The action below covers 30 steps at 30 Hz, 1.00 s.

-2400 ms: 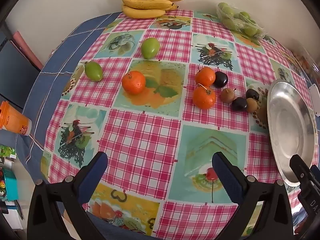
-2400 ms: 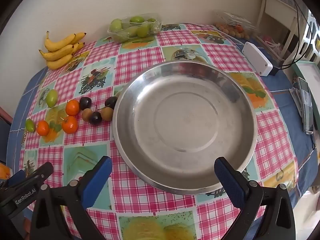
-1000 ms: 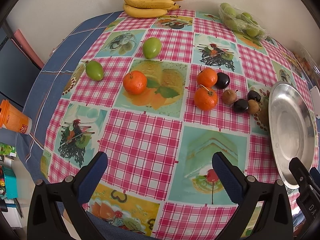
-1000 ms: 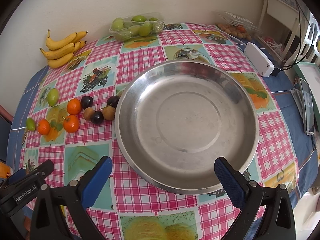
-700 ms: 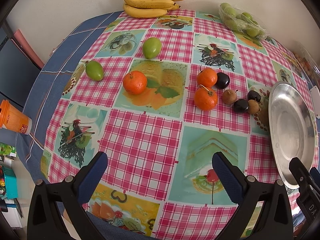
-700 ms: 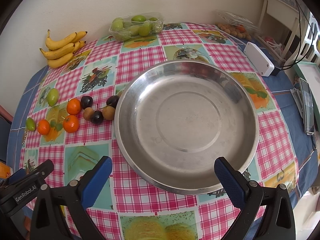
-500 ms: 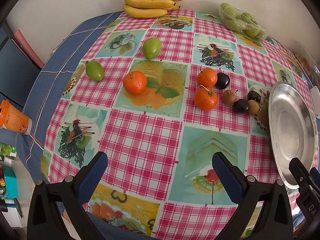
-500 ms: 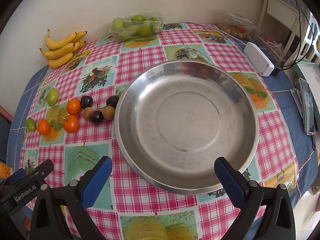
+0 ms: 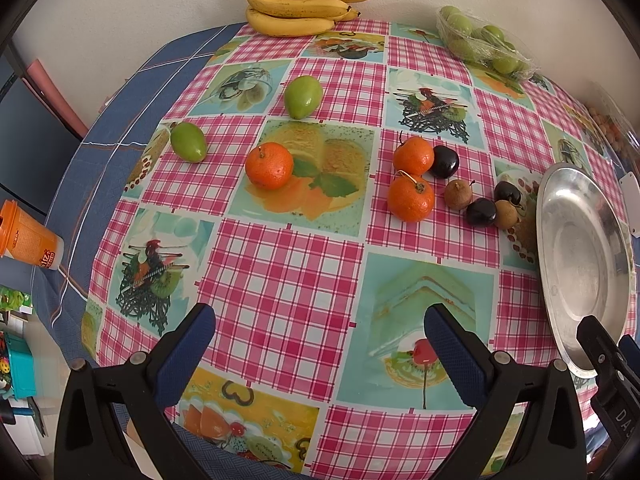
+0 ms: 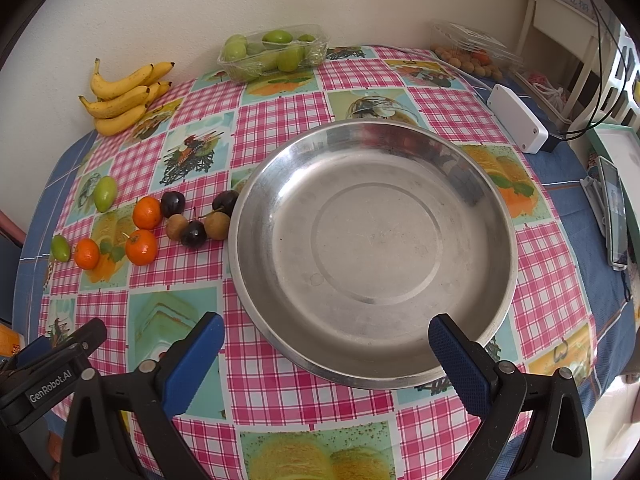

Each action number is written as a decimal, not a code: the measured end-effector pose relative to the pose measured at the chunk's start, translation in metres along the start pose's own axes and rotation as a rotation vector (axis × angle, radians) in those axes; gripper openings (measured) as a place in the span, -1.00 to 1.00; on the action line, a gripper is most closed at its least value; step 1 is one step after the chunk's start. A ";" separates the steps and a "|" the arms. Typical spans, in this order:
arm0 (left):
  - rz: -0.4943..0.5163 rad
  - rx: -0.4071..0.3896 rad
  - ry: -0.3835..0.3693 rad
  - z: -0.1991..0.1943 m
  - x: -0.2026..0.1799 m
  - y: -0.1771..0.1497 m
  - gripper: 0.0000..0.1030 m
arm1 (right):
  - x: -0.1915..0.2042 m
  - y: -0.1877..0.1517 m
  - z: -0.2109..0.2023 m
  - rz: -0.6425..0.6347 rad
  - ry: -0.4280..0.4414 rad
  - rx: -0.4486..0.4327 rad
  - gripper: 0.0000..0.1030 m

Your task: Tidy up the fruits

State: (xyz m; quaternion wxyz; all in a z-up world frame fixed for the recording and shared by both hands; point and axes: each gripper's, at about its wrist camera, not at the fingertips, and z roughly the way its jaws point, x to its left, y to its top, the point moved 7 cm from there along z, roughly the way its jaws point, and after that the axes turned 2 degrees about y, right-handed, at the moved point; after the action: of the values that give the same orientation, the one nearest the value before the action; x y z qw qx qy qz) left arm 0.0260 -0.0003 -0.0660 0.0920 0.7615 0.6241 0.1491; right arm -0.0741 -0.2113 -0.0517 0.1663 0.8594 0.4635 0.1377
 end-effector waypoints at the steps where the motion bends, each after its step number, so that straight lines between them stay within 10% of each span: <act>1: 0.000 0.000 0.000 0.000 0.000 0.000 1.00 | 0.000 0.000 0.000 0.000 0.000 0.000 1.00; 30: -0.017 -0.066 -0.028 -0.009 0.009 0.022 1.00 | 0.018 0.008 -0.004 -0.038 0.046 -0.032 1.00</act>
State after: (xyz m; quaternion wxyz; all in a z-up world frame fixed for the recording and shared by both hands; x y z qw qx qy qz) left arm 0.0453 0.0040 -0.0492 0.1272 0.7546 0.6240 0.1580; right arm -0.0596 -0.1997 -0.0435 0.1721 0.8442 0.4811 0.1618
